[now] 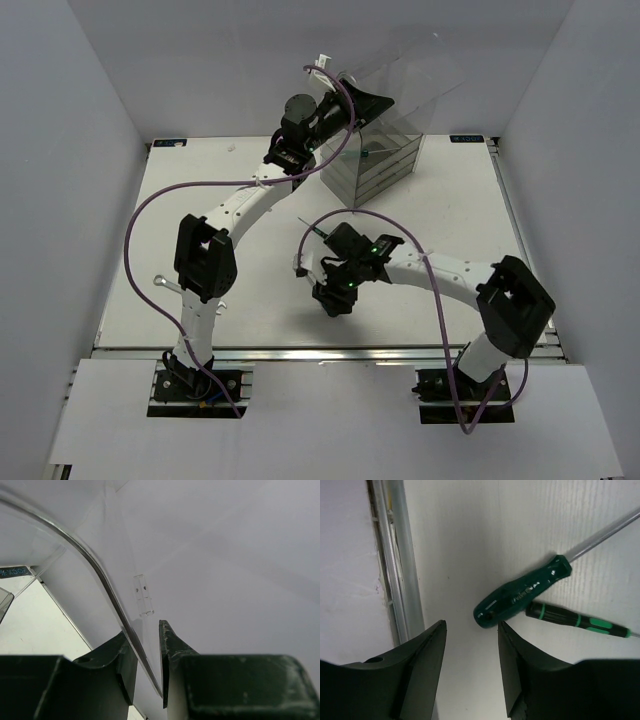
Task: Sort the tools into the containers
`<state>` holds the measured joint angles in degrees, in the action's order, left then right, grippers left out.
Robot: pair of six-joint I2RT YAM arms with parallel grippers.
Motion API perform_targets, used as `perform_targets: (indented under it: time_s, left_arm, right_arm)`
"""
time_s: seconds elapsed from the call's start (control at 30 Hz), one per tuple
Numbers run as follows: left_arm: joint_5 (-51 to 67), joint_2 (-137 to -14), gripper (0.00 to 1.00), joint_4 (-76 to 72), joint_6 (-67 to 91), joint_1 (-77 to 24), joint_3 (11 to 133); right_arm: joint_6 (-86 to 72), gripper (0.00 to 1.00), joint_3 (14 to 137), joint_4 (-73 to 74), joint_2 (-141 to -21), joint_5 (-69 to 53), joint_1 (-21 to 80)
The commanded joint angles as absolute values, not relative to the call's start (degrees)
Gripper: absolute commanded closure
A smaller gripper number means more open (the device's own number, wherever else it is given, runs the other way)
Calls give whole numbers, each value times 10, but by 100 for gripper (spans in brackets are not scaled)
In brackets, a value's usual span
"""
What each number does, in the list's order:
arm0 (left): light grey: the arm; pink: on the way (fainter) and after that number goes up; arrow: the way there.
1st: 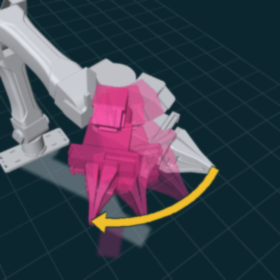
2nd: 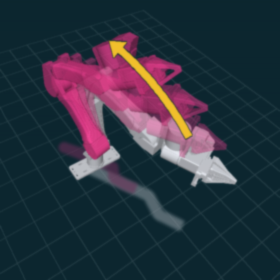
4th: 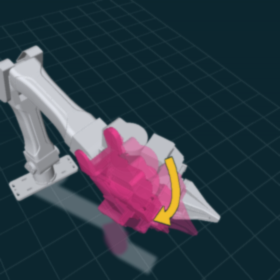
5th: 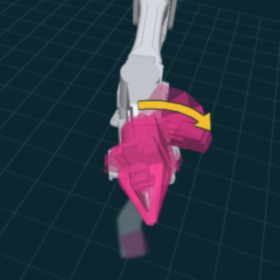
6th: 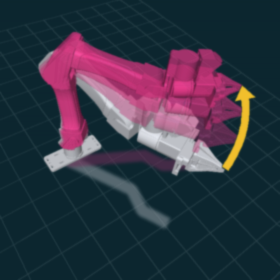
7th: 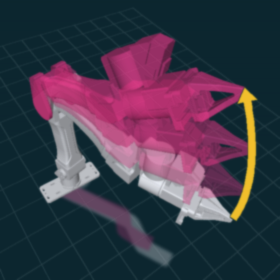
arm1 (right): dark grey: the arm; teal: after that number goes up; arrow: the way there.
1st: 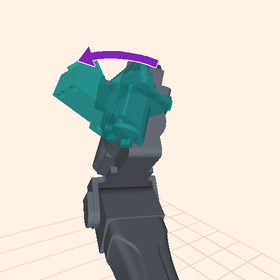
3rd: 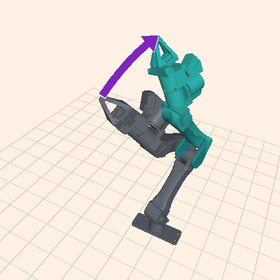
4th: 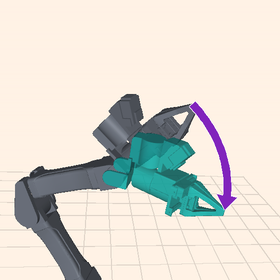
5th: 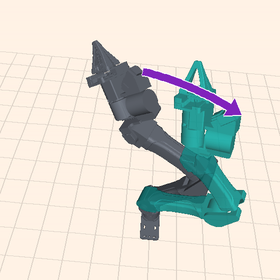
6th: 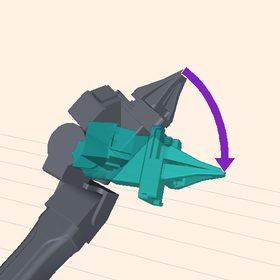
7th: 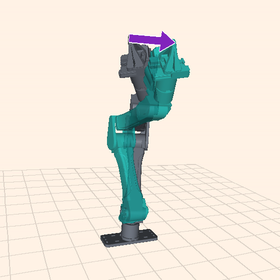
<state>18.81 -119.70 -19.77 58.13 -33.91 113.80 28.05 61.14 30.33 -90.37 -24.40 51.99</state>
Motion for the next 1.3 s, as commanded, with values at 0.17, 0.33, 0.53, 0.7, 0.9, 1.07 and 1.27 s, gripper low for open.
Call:
perform_targets:
  time_s: [0.17, 0.33, 0.53, 0.7, 0.9, 1.07, 1.27]
  left_arm:
    - [192, -1176, 68, -225, 582, -336, 1133]
    - [192, -1173, 68, -223, 580, -336, 1130]
    - [193, -1172, 68, -227, 582, -336, 1125]
    - [193, -1172, 68, -223, 580, -336, 1128]
    - [196, -1170, 68, -221, 580, -335, 1125]
    - [198, -1168, 68, -219, 580, -335, 1122]
    - [199, -1169, 68, -217, 579, -334, 1123]
  right_arm:
    - [152, 48, 659, 268, -964, -96, 559]
    - [122, 46, 676, 250, -994, -37, 576]
    - [120, 47, 685, 236, -1016, -30, 582]
    - [114, 49, 697, 250, -1043, -24, 582]
    - [105, 54, 698, 258, -1070, -15, 581]
    - [104, 57, 711, 271, -1098, -3, 587]
    - [103, 93, 715, 273, -1103, 19, 594]
